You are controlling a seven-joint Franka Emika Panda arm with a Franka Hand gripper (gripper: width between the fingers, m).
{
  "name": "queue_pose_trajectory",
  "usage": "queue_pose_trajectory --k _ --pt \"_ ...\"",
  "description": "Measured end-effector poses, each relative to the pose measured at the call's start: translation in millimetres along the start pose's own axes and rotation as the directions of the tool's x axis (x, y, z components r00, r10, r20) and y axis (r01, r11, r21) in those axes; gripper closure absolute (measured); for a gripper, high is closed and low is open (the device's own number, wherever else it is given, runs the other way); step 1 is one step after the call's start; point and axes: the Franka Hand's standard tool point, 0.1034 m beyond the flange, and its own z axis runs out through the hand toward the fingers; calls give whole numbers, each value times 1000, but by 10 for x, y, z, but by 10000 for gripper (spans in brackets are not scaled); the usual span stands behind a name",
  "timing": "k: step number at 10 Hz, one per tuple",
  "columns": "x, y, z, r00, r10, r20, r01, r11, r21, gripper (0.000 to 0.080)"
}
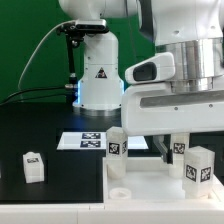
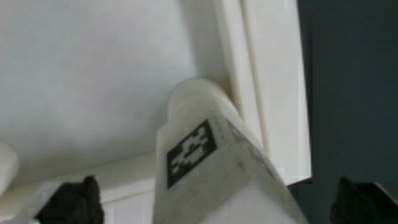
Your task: Assemble square table
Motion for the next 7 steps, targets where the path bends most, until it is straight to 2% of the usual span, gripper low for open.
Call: queue_pose_trajectory --k 1,2,4,6,7 --pt "12 -63 -4 973 -230 -14 229 973 -29 151" --pt "-15 -142 3 945 -326 -8 326 945 -31 151" --pt "-3 -105 1 956 -294 -9 293 955 -33 151" --pt "-5 -107 2 967 -254 -10 253 967 -32 432" --pt "-4 -99 3 986 -164 -13 163 986 -31 507"
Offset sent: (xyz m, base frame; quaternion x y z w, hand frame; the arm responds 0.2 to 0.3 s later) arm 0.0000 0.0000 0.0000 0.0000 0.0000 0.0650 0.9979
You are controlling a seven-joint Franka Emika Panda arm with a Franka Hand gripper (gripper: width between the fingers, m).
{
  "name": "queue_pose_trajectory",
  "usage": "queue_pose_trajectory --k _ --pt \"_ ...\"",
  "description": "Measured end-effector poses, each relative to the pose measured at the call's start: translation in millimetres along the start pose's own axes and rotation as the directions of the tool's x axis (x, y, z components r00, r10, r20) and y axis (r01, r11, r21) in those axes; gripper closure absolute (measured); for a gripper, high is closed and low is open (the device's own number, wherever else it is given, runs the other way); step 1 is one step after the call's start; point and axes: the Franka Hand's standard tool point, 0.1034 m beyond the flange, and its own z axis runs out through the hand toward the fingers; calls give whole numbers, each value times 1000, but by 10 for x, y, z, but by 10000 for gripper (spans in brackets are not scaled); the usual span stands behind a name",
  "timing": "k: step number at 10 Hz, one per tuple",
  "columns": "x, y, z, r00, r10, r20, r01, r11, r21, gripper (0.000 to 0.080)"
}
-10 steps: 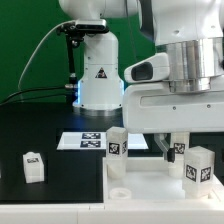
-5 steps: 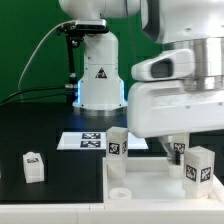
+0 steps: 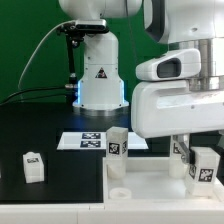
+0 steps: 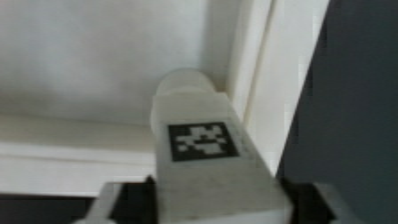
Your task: Assemble square table
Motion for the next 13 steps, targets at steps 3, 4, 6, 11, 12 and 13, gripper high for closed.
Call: queue_pose_trajectory --k 3,4,6,11,12,13 --pt "-12 35 12 938 345 -19 -345 939 -7 507" --pt "-38 35 16 878 478 -25 -478 878 -11 507" --pt "-59 26 18 689 725 -19 -725 689 -1 507" --pt "-39 38 11 393 919 26 -920 392 22 508" --pt "-41 35 12 405 914 26 -914 405 21 508" --pt "-36 29 8 534 845 16 -845 534 17 508"
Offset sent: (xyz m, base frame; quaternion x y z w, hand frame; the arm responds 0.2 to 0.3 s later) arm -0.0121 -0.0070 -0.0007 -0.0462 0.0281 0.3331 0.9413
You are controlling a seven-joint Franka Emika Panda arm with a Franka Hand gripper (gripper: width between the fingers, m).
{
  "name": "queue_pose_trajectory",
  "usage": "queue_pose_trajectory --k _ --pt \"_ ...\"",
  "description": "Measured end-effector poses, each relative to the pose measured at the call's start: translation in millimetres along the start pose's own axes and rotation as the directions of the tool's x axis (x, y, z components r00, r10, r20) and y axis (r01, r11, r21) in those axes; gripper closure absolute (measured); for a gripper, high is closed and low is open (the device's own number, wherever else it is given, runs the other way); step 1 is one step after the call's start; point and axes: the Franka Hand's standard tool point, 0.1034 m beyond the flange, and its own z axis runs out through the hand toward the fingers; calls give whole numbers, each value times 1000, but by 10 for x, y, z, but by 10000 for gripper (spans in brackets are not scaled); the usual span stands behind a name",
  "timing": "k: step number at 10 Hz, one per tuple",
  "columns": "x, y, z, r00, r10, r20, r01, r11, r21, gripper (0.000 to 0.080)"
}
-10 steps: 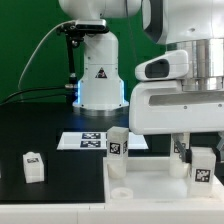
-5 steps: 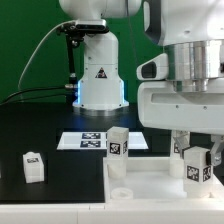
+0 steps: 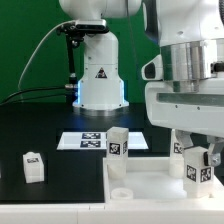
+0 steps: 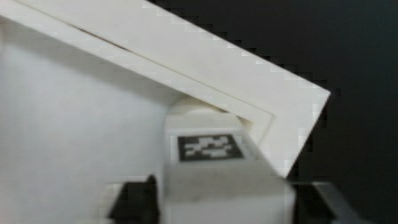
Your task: Assemble square table
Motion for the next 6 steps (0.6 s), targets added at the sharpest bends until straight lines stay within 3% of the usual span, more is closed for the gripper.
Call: queue_pose_trajectory --k 1,2,5,6 --pt "41 -25 -27 974 -226 -7 226 974 2 284" --pt "94 -40 -52 910 -413 -14 413 911 4 179" --pt "105 -37 -54 799 -601 -15 601 799 -3 154" --pt "115 -36 -54 701 -713 -19 713 702 -12 151"
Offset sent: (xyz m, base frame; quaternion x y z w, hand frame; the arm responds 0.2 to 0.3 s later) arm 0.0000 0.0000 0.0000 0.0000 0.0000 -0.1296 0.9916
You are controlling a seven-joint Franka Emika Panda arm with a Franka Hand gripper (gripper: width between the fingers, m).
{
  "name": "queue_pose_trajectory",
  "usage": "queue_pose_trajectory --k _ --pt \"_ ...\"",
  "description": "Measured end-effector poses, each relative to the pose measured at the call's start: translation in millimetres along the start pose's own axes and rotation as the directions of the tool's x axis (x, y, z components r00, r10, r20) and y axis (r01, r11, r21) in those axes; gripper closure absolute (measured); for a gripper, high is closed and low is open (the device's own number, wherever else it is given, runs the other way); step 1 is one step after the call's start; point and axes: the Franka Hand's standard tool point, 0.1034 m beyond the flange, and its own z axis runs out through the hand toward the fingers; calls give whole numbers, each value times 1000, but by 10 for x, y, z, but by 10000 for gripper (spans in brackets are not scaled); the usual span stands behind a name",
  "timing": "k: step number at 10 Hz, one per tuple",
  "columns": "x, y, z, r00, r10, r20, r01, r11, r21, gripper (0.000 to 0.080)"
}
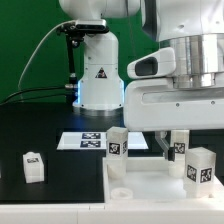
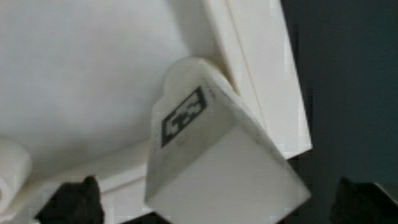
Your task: Assemble square table
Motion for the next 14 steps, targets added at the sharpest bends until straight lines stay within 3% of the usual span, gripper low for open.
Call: queue_pose_trajectory --k 2,3,6,7,8,9,10,12,14 --pt "-27 -61 11 923 -384 7 384 923 -24 151" --pt "-71 -127 19 879 -476 32 477 879 -31 151" --pt "-51 -88 17 915 -402 25 403 915 -32 151" --pt "-52 -91 17 944 -328 23 328 944 -34 275" --pt "-53 -93 18 962 -271 21 272 962 -35 275" --pt "-52 -93 18 985 -174 16 174 984 -40 471" --pt "-50 -86 18 999 -54 7 54 997 -48 515" --pt "-42 -56 19 982 189 -13 -189 981 -43 515" --pt "-47 -35 14 898 440 -25 -441 897 -39 515"
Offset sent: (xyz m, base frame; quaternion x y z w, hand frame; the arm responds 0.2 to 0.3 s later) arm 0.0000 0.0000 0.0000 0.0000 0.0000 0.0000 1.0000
